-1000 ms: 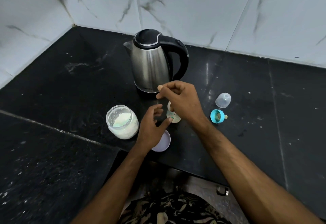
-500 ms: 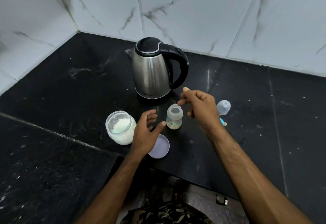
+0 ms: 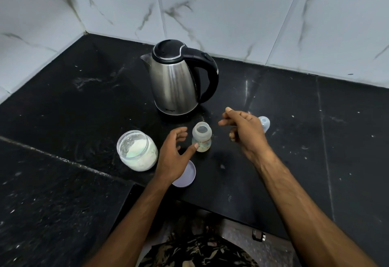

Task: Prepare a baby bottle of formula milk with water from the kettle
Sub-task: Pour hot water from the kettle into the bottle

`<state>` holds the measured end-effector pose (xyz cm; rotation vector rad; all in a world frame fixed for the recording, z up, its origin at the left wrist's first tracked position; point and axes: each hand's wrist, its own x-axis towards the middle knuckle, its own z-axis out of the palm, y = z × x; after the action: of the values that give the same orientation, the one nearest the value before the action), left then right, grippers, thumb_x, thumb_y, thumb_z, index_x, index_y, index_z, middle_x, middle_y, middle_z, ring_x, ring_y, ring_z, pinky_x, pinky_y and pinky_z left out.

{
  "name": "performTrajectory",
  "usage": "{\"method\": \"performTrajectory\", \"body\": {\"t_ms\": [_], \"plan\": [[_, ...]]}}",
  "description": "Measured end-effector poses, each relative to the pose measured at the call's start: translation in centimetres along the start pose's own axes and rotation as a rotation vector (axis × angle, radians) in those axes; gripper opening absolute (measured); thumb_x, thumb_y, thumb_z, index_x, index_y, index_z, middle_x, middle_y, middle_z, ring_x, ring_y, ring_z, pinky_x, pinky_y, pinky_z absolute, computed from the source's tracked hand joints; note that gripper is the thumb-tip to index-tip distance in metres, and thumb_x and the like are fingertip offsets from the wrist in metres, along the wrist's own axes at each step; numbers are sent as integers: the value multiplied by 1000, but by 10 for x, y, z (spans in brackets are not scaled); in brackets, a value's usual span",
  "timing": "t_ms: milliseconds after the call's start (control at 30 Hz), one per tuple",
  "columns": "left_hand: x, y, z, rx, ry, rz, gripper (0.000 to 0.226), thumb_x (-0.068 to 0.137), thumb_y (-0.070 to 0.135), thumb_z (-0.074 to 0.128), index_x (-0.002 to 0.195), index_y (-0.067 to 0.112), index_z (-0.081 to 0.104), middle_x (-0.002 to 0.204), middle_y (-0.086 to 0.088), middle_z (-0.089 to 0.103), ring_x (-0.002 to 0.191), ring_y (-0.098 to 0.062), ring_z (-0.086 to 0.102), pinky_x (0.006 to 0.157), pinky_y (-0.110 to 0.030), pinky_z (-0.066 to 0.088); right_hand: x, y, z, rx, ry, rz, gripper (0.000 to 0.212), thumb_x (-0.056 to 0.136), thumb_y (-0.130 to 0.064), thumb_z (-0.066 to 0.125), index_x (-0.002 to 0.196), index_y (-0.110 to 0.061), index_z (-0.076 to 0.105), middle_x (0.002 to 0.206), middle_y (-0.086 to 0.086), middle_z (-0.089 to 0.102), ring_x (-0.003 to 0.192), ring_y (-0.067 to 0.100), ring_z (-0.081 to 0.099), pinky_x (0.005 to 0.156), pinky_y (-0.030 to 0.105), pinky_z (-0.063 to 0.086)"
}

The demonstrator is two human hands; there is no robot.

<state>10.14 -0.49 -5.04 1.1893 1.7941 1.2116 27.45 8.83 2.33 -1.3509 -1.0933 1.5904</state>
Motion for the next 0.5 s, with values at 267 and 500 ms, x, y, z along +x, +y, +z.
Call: {"method": "performTrajectory", "body": {"t_ms": [267, 500], "plan": [[5, 2, 18, 90, 0, 86, 63, 76, 40, 83, 129, 27, 51, 126, 12, 59, 117, -6, 56, 100, -33, 48, 21, -4, 3, 20, -53, 20, 24, 94, -33, 63, 84, -12, 68, 75, 3, 73, 43, 10, 43, 46, 22, 38], [13, 4, 24, 112, -1, 78, 64, 75, 39, 83, 129, 27, 51, 126, 12, 59, 117, -4, 56, 99, -31, 49, 41, -19, 17, 47, -132, 1, 21, 94, -30, 63, 84, -12, 68, 72, 4, 72, 44, 9, 46, 46, 22, 38]]}}
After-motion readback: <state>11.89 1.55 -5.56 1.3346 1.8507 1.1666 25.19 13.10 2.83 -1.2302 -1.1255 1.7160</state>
